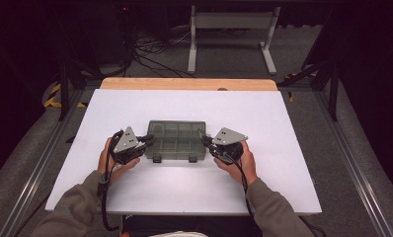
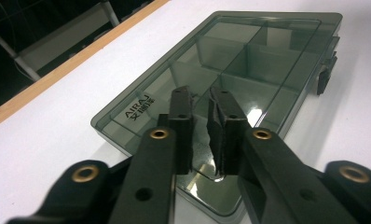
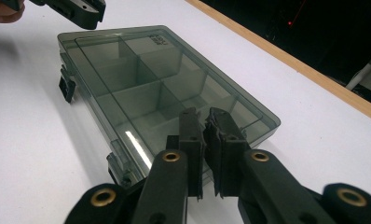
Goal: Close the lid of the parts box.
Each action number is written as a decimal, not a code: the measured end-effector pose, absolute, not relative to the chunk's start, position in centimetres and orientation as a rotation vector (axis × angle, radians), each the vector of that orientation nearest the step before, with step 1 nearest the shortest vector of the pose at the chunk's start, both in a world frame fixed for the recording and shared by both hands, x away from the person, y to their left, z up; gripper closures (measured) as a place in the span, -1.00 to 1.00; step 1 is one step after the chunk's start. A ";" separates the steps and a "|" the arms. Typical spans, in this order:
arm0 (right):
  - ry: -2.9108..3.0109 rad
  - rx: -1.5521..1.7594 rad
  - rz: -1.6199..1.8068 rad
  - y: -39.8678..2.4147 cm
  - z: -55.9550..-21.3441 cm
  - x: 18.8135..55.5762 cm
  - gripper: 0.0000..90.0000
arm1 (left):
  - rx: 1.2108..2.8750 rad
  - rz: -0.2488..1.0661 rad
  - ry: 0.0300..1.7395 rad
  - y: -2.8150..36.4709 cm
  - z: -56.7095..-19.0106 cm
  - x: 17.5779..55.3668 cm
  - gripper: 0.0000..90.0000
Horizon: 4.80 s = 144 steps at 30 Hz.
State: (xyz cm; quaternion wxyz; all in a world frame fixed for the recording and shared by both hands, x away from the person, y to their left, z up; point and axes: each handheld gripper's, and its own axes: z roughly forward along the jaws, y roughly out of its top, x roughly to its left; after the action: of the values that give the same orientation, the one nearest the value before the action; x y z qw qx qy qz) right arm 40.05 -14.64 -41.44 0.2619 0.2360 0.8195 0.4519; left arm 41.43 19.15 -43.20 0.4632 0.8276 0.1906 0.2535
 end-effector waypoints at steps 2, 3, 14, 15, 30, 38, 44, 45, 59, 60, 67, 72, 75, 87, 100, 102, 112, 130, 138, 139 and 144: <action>2.218 0.641 1.230 -14.6 -41.5 40.0 0.79 | 2.035 0.620 0.472 19.1 -43.2 41.4 0.64; 2.219 0.640 1.230 -14.6 -41.5 40.0 0.78 | 2.032 0.625 0.471 19.0 -43.3 41.4 0.58; 2.222 0.612 1.249 -14.2 -41.6 40.0 0.46 | 2.015 0.625 0.470 18.8 -43.4 41.4 0.15; 2.221 0.612 1.251 -14.2 -41.6 40.0 0.43 | 2.014 0.626 0.471 18.8 -43.4 41.4 0.14; 2.195 0.670 1.225 -14.2 -41.8 40.3 -0.10 | 2.010 0.632 0.476 18.5 -43.4 41.2 -0.40; 2.170 0.709 1.202 -14.2 -41.8 40.5 -0.32 | 2.009 0.628 0.479 18.3 -43.5 41.2 -0.60; 2.154 0.711 1.206 -14.1 -41.8 40.5 -0.50 | 2.000 0.619 0.488 18.3 -43.5 41.2 -0.77; 2.141 0.715 1.193 -14.1 -41.8 40.6 -0.56 | 2.000 0.618 0.485 18.3 -43.5 41.2 -0.83; 2.129 0.741 1.218 -14.2 -41.8 40.7 -0.89 | 1.993 0.602 0.471 18.1 -43.6 41.3 -0.92; 2.130 0.738 1.216 -14.2 -41.7 40.7 -0.89 | 1.992 0.598 0.470 18.0 -43.7 41.2 -0.92; 2.134 0.723 1.189 -14.3 -41.6 40.6 -0.89 | 1.976 0.605 0.448 18.1 -43.4 41.0 -0.91; 2.130 0.707 1.172 -14.2 -41.6 40.5 -0.88 | 1.970 0.614 0.434 18.1 -43.2 40.8 -0.91; 2.128 0.702 1.164 -14.3 -41.4 40.3 -0.88 | 1.973 0.616 0.421 18.3 -43.0 40.6 -0.91; 2.104 0.682 1.159 -15.4 -41.0 39.4 -0.88 | 1.972 0.626 0.418 19.0 -42.9 39.9 -0.91; 2.085 0.697 1.155 -17.3 -41.0 38.2 -0.88 | 1.978 0.630 0.401 19.5 -43.6 38.3 -0.90; 2.083 0.700 1.154 -17.6 -41.0 38.0 -0.88 | 1.972 0.634 0.405 19.6 -43.6 38.2 -0.90; 2.086 0.711 1.121 -19.2 -41.6 37.1 -0.87 | 1.968 0.621 0.412 20.2 -43.7 37.4 -0.90; 2.052 0.723 1.085 -21.8 -42.6 35.7 -0.86 | 1.969 0.626 0.452 22.2 -44.2 36.5 -0.90; 2.043 0.727 1.080 -22.9 -43.2 35.0 -0.85 | 1.985 0.631 0.473 22.9 -44.6 36.2 -0.90; 2.043 0.727 1.076 -23.1 -43.3 35.0 -0.85 | 1.984 0.631 0.477 23.0 -44.6 36.2 -0.90; 2.042 0.742 1.070 -23.8 -43.7 34.6 -0.85 | 1.981 0.639 0.511 23.9 -44.9 35.8 -0.90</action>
State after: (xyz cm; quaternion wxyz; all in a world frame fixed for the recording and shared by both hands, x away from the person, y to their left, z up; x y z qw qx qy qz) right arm 34.64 -23.78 -43.70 0.3522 0.2868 0.7892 0.4135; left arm 35.78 23.89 -44.86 0.4785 0.8116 0.2095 0.2616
